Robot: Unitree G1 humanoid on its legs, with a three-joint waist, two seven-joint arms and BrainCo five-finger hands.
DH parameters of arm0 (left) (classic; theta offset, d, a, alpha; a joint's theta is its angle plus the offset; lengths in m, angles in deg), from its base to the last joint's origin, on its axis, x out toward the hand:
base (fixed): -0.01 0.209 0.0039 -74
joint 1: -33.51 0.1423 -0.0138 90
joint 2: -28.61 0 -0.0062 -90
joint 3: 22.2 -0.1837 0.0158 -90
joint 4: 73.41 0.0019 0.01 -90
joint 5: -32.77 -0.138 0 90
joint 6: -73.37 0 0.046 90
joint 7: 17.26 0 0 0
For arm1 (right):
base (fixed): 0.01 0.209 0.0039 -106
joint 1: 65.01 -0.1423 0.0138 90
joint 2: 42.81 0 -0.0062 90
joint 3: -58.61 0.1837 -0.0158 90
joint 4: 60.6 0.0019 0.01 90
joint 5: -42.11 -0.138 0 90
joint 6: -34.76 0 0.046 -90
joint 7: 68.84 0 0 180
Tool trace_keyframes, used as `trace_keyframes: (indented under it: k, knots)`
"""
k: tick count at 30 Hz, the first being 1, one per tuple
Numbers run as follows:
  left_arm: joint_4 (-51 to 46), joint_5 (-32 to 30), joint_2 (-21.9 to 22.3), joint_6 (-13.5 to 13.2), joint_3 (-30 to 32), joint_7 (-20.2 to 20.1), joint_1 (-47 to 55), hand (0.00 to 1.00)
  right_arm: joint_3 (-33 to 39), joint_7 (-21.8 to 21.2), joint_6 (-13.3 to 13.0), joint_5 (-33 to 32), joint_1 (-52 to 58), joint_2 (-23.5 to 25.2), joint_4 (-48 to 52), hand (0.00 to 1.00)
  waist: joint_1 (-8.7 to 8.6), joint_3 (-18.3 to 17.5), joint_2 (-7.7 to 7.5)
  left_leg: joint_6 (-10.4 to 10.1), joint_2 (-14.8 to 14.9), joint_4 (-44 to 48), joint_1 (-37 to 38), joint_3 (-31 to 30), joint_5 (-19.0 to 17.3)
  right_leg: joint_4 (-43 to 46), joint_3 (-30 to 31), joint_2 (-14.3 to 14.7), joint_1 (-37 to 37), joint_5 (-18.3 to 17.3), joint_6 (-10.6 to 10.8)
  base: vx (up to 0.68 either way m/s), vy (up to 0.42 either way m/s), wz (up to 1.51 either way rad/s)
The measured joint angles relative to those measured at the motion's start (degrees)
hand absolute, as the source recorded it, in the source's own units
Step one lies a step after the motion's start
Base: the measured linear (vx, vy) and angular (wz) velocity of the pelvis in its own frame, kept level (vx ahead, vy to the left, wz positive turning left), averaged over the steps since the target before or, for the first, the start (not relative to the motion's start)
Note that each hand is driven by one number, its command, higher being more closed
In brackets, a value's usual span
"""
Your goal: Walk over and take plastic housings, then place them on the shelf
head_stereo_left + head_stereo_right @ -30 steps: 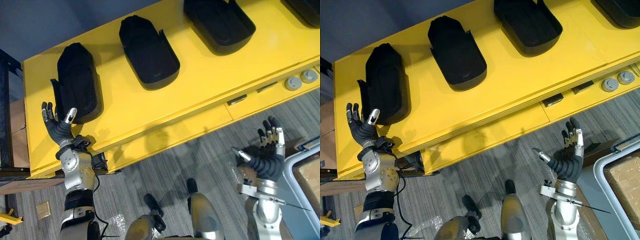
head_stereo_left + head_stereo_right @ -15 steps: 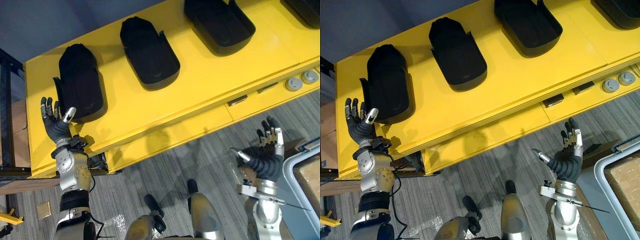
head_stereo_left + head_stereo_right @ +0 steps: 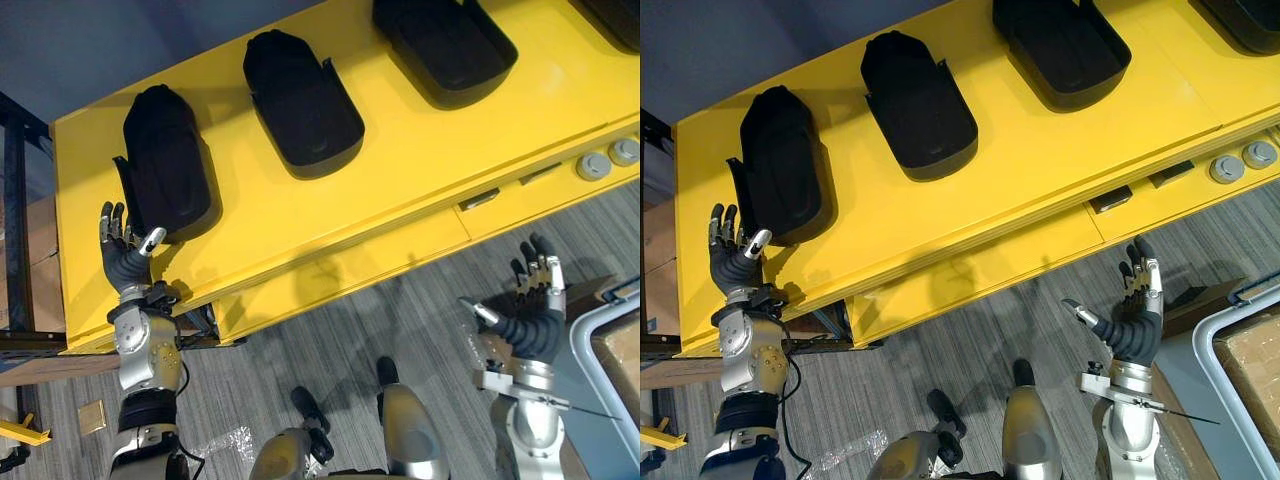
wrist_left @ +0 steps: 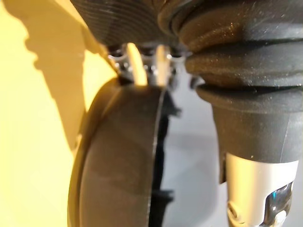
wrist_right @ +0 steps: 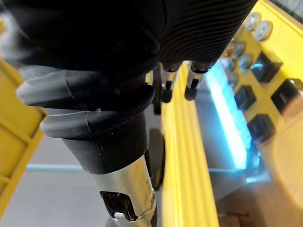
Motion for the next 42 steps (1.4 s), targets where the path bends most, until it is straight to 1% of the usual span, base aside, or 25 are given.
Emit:
trace_keyframes:
  k: [3, 7, 8, 10, 11, 12, 13, 14, 15, 16, 18, 19, 20, 21, 22, 23, 25, 29, 32, 34, 36, 38, 39, 41, 42]
  knots:
    - [0.59, -0.03, 0.01, -0.06, 0.00, 2.08, 0.09, 0.00, 0.00, 0.00, -0.01, -0.01, 0.16, 0.00, 0.00, 0.00, -0.01, 0.00, 0.00, 0.00, 0.01, 0.00, 0.46, -0.01, 0.00, -0.02, -0.01, 0.00, 0.43, 0.00, 0.00, 0.00, 0.000, 0.00]
    - [2.39, -2.47, 0.02, -1.74, 0.29, 9.56, 0.31, 0.00, -0.21, 0.07, -1.81, -0.01, 1.10, 0.05, -0.07, 0.00, -0.12, -0.07, 0.08, 0.03, 0.10, 0.00, 1.68, -0.62, -0.02, -0.74, -0.81, -0.03, 2.40, -0.03, 0.04, 0.00, -0.008, 0.08]
    - [2.36, -5.32, 0.02, -3.67, 0.64, 12.60, 0.32, 0.00, -0.50, 0.09, -2.06, -0.02, 1.81, 0.09, -0.33, 0.00, -0.14, -0.08, 0.10, 0.03, 0.18, 0.00, 1.66, -1.54, -0.02, -1.28, -1.50, -0.06, 3.10, -0.02, 0.04, -0.01, -0.013, 0.23]
    - [1.72, -10.01, 0.02, -6.08, 1.12, 16.44, 1.01, 0.00, -1.15, 0.13, -2.25, -0.02, 2.17, 0.10, -0.84, 0.00, -0.06, -0.18, 0.15, 0.04, 0.19, 0.00, 1.97, -2.07, -0.02, -1.80, -2.09, -0.11, 3.94, 0.01, 0.06, -0.01, -0.010, 0.21]
    - [-0.28, -13.40, 0.04, -7.06, 1.23, 18.57, 2.32, 0.00, -1.75, 0.14, -2.26, -0.01, 2.28, 0.19, -1.19, 0.00, -0.06, -0.82, 0.40, 0.06, 0.20, 0.00, 1.90, -2.57, -0.04, -2.39, -2.60, -0.17, 4.41, 0.13, 0.17, 0.01, -0.003, 0.18]
    - [-2.08, -15.04, 0.13, -7.45, 1.12, 19.37, 3.04, 0.00, -1.84, 0.14, -2.26, -0.02, 2.42, 0.37, -1.27, 0.00, -0.09, -1.06, 0.46, 0.06, 0.20, 0.00, 2.00, -3.03, -0.04, -2.73, -2.85, -0.20, 4.87, 0.16, 0.21, 0.04, -0.001, 0.19]
    - [-7.61, -17.43, 0.23, -8.19, 0.59, 20.47, 4.98, 0.00, -1.94, 0.14, -2.26, -0.02, 2.46, 0.84, -1.57, 0.00, 0.10, -1.65, 0.49, 0.07, 0.23, 0.00, 2.61, -3.32, -0.04, -3.44, -3.17, -0.18, 5.94, 0.22, 0.26, 0.05, 0.001, 0.14]
    - [-10.56, -19.02, 0.32, -8.43, 0.38, 20.87, 6.03, 0.00, -2.10, 0.15, -2.26, -0.03, 2.46, 0.97, -1.79, 0.00, 0.26, -2.33, 0.52, 0.09, 0.25, 0.00, 2.72, -3.38, -0.06, -3.78, -3.30, -0.17, 6.30, 0.23, 0.28, 0.09, 0.000, 0.20]
    - [-17.23, -22.84, 0.40, -8.63, -0.82, 21.04, 8.61, 0.00, -2.68, 0.16, -2.26, 0.00, 2.56, 1.18, -2.31, 0.00, 0.29, -4.67, 0.89, 0.11, 0.26, -0.01, 2.76, -4.03, -0.07, -5.12, -4.28, -0.27, 7.50, 0.44, 0.57, 0.09, 0.002, 0.19]
    - [-18.81, -23.52, 0.41, -8.72, -1.34, 20.94, 9.12, 0.00, -2.76, 0.15, -2.26, 0.01, 2.60, 1.27, -2.40, 0.00, 0.28, -5.17, 1.02, 0.11, 0.25, -0.01, 2.85, -4.53, -0.08, -5.55, -4.48, -0.28, 7.97, 0.50, 0.66, 0.12, 0.009, 0.25]
    - [-28.06, -26.29, 0.72, -9.58, -5.58, 18.06, 12.21, 0.00, -2.84, 0.26, -2.26, 0.06, 2.29, 1.87, -2.48, 0.00, 0.82, -7.92, 1.66, 0.21, 0.14, -0.01, 4.40, -5.00, -0.16, -7.77, -5.14, -0.44, 10.93, 0.79, 0.97, 0.10, 0.016, 0.16]
    - [-30.26, -27.13, 0.73, -9.61, -6.97, 16.70, 12.89, 0.00, -2.81, 0.31, -2.27, 0.05, 2.29, 1.87, -2.50, 0.00, 0.86, -8.63, 1.90, 0.34, 0.15, -0.01, 4.79, -5.21, -0.29, -8.68, -5.75, -0.44, 12.06, 0.98, 1.07, 0.06, 0.008, 0.16]
    - [-31.42, -27.67, 0.73, -9.61, -7.91, 15.47, 13.31, 0.00, -2.82, 0.33, -2.27, 0.05, 2.28, 1.86, -2.56, 0.00, 0.88, -9.39, 2.08, 0.36, 0.15, -0.01, 4.77, -5.55, -0.31, -9.16, -5.99, -0.43, 12.39, 1.11, 1.19, 0.04, -0.005, 0.17]
    - [-33.07, -27.75, 0.77, -9.63, -9.32, 12.83, 13.82, 0.00, -2.87, 0.35, -2.28, 0.07, 1.77, 1.88, -2.72, 0.00, 0.93, -10.04, 2.29, 0.41, 0.20, -0.01, 4.99, -6.14, -0.39, -10.11, -6.19, -0.31, 13.16, 1.49, 1.26, 0.02, -0.011, 0.08]
    - [-34.04, -27.73, 0.77, -9.56, -10.35, 10.40, 13.88, 0.00, -2.88, 0.39, -2.29, 0.08, 0.79, 1.87, -3.26, 0.00, 1.24, -10.16, 2.44, 0.46, 0.37, -0.01, 5.41, -6.10, -0.60, -11.21, -6.17, -0.01, 14.00, 2.11, 1.16, 0.00, 0.000, 0.00]
    - [-34.32, -27.68, 0.81, -9.56, -10.76, 9.18, 13.88, 0.00, -2.91, 0.42, -2.29, 0.11, -0.16, 1.87, -3.61, 0.00, 1.45, -10.22, 2.51, 0.44, 0.55, -0.01, 5.61, -6.04, -0.86, -11.76, -6.12, 0.22, 14.33, 2.46, 1.12, -0.02, -0.013, -0.07]
    - [-35.09, -27.47, 0.96, -9.54, -11.00, 4.52, 15.14, 0.00, -4.37, 1.21, -2.60, 0.13, -2.08, 1.88, -5.47, 0.00, 1.57, -10.99, 2.21, -0.05, 1.14, 0.00, 5.71, -5.75, -1.41, -13.95, -5.96, 1.12, 15.20, 3.87, 0.94, -0.04, -0.026, -0.11]
    - [-36.50, -27.67, 2.46, -9.54, -12.83, 1.54, 18.42, 0.00, -5.56, 1.77, -2.74, 0.18, -3.12, 2.87, -6.04, 0.00, 2.29, -12.34, 1.05, -0.06, 1.27, 0.00, 5.72, -5.37, -1.41, -16.66, -5.95, 1.15, 16.26, 5.45, 0.89, -0.01, -0.004, -0.05]
    - [-36.67, -28.52, 4.57, -9.52, -14.47, 1.73, 21.40, 0.00, -6.87, 3.95, -2.76, 0.54, -3.43, 3.61, -7.93, 0.00, 3.12, -13.59, 0.03, -0.06, 1.18, -0.01, 5.71, -6.03, -1.40, -17.80, -6.57, 1.05, 17.20, 5.90, 0.93, 0.01, -0.001, 0.10]
    - [-36.67, -29.66, 5.82, -9.47, -14.99, 2.22, 23.34, 0.00, -6.91, 4.70, -2.78, 0.91, -3.73, 4.25, -8.62, 0.00, 3.22, -13.90, -0.35, -0.08, 1.09, -0.02, 5.77, -6.55, -1.40, -18.24, -7.51, 0.93, 17.95, 5.90, 0.93, 0.01, -0.002, 0.19]
    - [-36.66, -32.10, 7.94, -8.53, -15.33, 4.14, 27.25, 0.00, -7.89, 6.23, -2.79, 1.38, -4.84, 4.57, -10.39, 0.00, 3.98, -14.64, -0.91, -0.08, 1.08, -0.03, 5.67, -6.91, -1.40, -18.46, -7.64, 0.92, 18.00, 5.90, 0.94, 0.02, -0.006, 0.07]
    - [-36.49, -33.62, 10.47, -7.49, -16.31, 7.59, 30.85, 0.00, -9.23, 7.96, -2.80, 1.40, -5.53, 4.83, -11.91, 0.00, 5.09, -14.89, -1.37, -0.13, 1.00, -0.03, 5.35, -7.78, -1.36, -18.61, -8.33, 0.87, 18.10, 5.90, 0.94, 0.01, -0.011, 0.16]
    - [-36.34, -36.96, 11.24, -7.15, -16.46, 9.73, 32.03, 0.00, -9.61, 8.61, -2.80, 1.50, -5.70, 5.00, -12.72, 0.00, 5.33, -15.01, -1.58, -0.19, 0.97, -0.03, 5.18, -8.14, -1.33, -18.77, -8.94, 0.81, 18.27, 5.89, 0.94, 0.01, -0.013, 0.22]
    - [-35.79, -40.68, 11.99, -6.83, -17.12, 13.15, 33.63, 0.00, -10.22, 9.69, -2.80, 1.87, -6.18, 5.28, -14.71, 0.00, 6.17, -15.18, -1.89, -0.22, 0.91, -0.04, 5.11, -8.60, -1.31, -19.16, -9.31, 0.81, 18.66, 5.90, 0.95, 0.02, -0.012, 0.16]
    - [-34.95, -43.42, 12.05, -6.73, -17.34, 16.78, 34.47, 0.00, -10.88, 10.61, -2.80, 1.89, -6.73, 5.35, -16.31, 0.00, 6.31, -15.36, -2.21, -0.29, 0.88, -0.04, 4.90, -9.22, -1.26, -19.35, -9.87, 0.80, 18.76, 5.91, 0.97, 0.01, -0.015, 0.23]
